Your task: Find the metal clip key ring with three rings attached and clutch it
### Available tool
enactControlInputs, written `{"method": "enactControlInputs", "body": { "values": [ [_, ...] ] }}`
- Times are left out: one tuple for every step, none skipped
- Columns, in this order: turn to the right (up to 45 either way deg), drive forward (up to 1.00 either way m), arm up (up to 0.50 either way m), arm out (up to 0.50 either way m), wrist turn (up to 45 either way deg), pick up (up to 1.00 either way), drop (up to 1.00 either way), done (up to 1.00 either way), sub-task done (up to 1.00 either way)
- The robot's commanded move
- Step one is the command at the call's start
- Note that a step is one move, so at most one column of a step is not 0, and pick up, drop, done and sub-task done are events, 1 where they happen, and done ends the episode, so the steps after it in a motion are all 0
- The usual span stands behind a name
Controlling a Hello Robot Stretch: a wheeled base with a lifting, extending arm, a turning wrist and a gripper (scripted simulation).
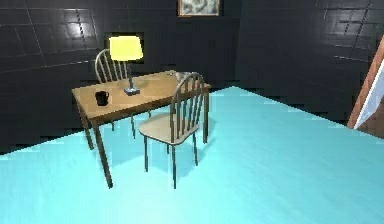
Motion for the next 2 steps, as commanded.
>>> {"method": "enactControlInputs", "body": {
  "values": [
    [45.0, 0.00, 0.00, 0.00, 0.0, 0.00, 0.00, 0.00, 0.00],
    [27.0, 0.00, 0.00, 0.00, 0.0, 0.00, 0.00, 0.00, 0.00]
  ]
}}
